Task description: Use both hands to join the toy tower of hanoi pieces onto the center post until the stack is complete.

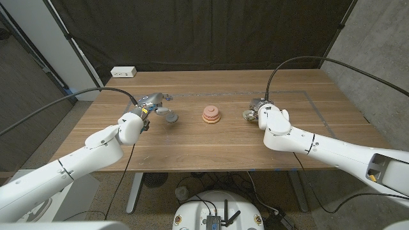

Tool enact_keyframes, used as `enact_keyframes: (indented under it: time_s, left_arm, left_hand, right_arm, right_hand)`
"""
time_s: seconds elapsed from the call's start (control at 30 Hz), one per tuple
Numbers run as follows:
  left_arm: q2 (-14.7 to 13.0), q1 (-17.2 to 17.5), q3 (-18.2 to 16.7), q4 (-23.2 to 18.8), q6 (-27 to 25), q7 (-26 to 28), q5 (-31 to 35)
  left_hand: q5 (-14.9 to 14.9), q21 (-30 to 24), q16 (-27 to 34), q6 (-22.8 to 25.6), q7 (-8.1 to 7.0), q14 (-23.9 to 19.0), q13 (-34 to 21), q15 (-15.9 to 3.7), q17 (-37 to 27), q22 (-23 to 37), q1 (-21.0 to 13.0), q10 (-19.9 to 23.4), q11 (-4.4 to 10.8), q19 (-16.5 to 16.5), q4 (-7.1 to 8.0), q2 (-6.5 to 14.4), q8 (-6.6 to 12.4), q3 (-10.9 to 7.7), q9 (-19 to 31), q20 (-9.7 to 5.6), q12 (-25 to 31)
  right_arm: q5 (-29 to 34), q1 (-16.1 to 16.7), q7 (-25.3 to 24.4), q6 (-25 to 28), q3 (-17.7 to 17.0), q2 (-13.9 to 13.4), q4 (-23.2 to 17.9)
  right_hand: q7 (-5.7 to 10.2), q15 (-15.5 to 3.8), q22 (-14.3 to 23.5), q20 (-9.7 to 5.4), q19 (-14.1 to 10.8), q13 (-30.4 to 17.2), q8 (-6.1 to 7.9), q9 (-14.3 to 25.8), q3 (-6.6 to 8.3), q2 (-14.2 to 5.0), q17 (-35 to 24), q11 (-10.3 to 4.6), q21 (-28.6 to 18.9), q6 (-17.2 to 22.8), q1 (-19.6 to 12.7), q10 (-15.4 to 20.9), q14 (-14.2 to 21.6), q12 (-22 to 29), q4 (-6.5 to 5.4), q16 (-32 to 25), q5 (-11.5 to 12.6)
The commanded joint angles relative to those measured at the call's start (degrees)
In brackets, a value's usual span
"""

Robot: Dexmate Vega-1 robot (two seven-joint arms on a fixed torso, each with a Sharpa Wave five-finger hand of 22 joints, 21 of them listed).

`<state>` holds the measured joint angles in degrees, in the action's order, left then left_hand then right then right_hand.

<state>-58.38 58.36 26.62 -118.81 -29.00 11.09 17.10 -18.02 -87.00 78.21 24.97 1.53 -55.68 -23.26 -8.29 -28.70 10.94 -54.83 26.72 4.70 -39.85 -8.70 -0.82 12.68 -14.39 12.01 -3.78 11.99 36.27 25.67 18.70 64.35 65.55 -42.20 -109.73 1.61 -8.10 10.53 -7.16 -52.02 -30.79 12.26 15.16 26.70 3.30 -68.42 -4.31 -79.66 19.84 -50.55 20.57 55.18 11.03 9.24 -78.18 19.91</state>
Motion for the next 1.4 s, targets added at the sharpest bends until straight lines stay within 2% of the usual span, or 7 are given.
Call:
enact_keyframes:
  time_s: [0.03,0.87,1.07,1.1,1.17,1.3,1.4]
  left_arm:
    - [0.05,-0.04,0.02,0.05,-0.1,0.05,-0.16]
    - [0.03,0.32,-0.05,0.38,0.51,0.37,-0.88]
    - [0.05,0.29,-0.02,0.42,0.58,0.35,-0.93]
    - [0.05,0.3,-0.01,0.43,0.58,0.35,-0.95]
    - [0.09,0.37,-0.02,0.42,0.54,0.43,-0.97]
    - [0.04,0.59,-0.15,0.38,0.46,0.58,-1.09]
    - [0.0,0.76,-0.31,0.34,0.43,0.78,-1.2]
  left_hand:
    - [-0.33,-0.15,0.23,0.56,-0.07,-0.47,-0.22,-4.32,-0.21,0.09,0.02,0.53,-0.1,-0.65,-0.14,0.7,0.01,-0.37,0.15,-7.89,0.14]
    - [-0.47,-0.13,0.2,1.14,-0.02,-0.48,-0.32,-4.32,-0.24,0.08,0.17,1.05,0.07,-0.73,-0.16,0.96,0.0,-0.69,0.2,-7.89,0.19]
    - [-0.5,-0.12,0.18,1.22,-0.07,-0.47,-0.34,-4.32,-0.24,0.08,0.21,1.3,-0.11,-0.73,-0.14,1.03,0.0,-0.74,0.2,-7.89,0.27]
    - [-0.5,-0.12,0.19,1.23,0.0,-0.48,-0.33,-4.32,-0.25,0.08,0.22,1.27,-0.05,-0.73,-0.14,1.03,0.0,-0.75,0.21,-7.89,0.25]
    - [-0.52,-0.11,0.15,1.3,0.05,-0.45,-0.33,-4.32,-0.23,0.08,0.23,1.31,-0.11,-0.73,-0.14,1.07,0.01,-0.77,0.21,-7.89,0.25]
    - [-0.53,-0.11,0.22,1.38,0.07,-0.52,-0.33,-4.32,-0.3,0.08,0.25,1.29,-0.07,-0.72,-0.13,1.12,0.03,-0.81,0.21,-7.89,0.23]
    - [-0.57,-0.11,0.23,1.44,0.07,-0.54,-0.34,-4.32,-0.33,0.08,0.28,1.37,-0.03,-0.75,-0.12,1.18,0.03,-0.86,0.22,-7.89,0.24]
  right_arm:
    - [-1.4,-1.41,-0.39,0.71,1.91,0.25,1.19]
    - [-3.07,-4.19,-0.3,2.27,5.98,0.49,2.32]
    - [-3.7,-4.47,-0.71,2.36,6.35,0.42,2.2]
    - [-3.8,-4.45,-0.88,2.49,6.35,0.5,2.24]
    - [-4.07,-4.04,-1.8,2.11,6.02,0.41,2.15]
    - [-4.56,-2.93,-4.0,1.23,4.96,0.3,1.99]
    - [-4.86,-2.68,-4.66,1.15,4.57,0.44,2.07]
  right_hand:
    - [-0.09,-4.42,0.22,-5.27,0.37,0.01,0.14,0.11,-0.13,-0.08,-0.27,0.27,-0.05,-0.09,-0.16,-0.08,0.2,0.32,0.03,-0.03,-0.07]
    - [-0.32,-4.42,0.23,-5.28,0.35,-0.12,0.32,0.07,-0.23,-0.24,0.01,0.61,-0.2,0.05,-0.36,0.61,0.01,0.76,-0.01,0.5,-0.13]
    - [-0.11,-4.45,0.24,-5.28,0.31,-0.28,0.63,0.04,-0.41,-0.42,0.17,0.39,-0.35,0.65,-0.58,1.79,0.24,1.26,-0.03,0.75,-0.23]
    - [-0.03,-4.45,0.25,-5.29,0.23,-0.35,0.71,0.03,-0.44,-0.5,-0.07,-0.19,-0.42,0.82,-0.66,2.21,0.59,1.43,-0.03,0.54,-0.24]
    - [0.05,-4.45,0.26,-5.31,0.07,-0.42,0.79,0.02,-0.44,-0.64,-0.41,-0.36,-0.52,0.98,-0.74,2.72,1.05,1.61,-0.05,0.2,-0.23]
    - [1.44,-4.44,0.29,-5.39,-1.2,-0.85,1.63,0.0,-0.31,-1.43,-1.63,-1.96,-1.15,3.05,-1.22,5.58,3.29,2.56,-0.08,-1.44,-0.09]
    - [2.23,-4.48,1.05,-5.46,-3.18,-1.31,2.29,0.0,-0.13,-1.79,-1.96,-2.8,-2.47,4.8,-1.73,8.23,4.86,3.4,0.06,-2.7,0.06]
